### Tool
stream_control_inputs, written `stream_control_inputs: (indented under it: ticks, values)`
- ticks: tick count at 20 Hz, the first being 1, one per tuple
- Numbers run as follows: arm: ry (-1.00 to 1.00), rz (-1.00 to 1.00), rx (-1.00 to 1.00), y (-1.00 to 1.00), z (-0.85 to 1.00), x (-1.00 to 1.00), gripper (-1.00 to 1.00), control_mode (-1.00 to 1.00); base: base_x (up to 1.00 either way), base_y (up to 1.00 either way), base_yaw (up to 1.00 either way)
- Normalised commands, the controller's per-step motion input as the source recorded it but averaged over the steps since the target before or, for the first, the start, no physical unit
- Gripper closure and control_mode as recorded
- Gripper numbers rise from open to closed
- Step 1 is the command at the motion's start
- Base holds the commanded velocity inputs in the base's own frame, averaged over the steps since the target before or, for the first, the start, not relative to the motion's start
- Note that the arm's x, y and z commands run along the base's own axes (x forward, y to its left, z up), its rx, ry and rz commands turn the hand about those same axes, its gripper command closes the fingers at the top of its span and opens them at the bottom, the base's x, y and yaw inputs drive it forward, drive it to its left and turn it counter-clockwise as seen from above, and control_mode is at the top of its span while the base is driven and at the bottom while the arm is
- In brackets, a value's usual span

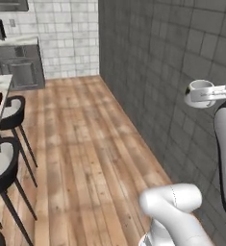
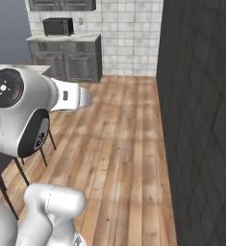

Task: There is a tray on the dining counter. Grab the cup, mug, and pitcher and place them on the tray. The pitcher may be placed next to the tray if it cannot fit the tray.

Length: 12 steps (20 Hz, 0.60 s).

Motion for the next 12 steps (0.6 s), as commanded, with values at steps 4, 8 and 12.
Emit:
stream_control_inputs:
  ticks: [4,8,12]
  values:
    - [0.0,0.0,0.0,0.0,0.0,0.0,1.0,1.0,1.0,-0.07,0.1]
    - [0.0,0.0,0.0,0.0,0.0,0.0,1.0,1.0,1.0,0.0,0.19]
    - [0.0,0.0,0.0,0.0,0.0,0.0,1.0,1.0,1.0,0.0,0.2]
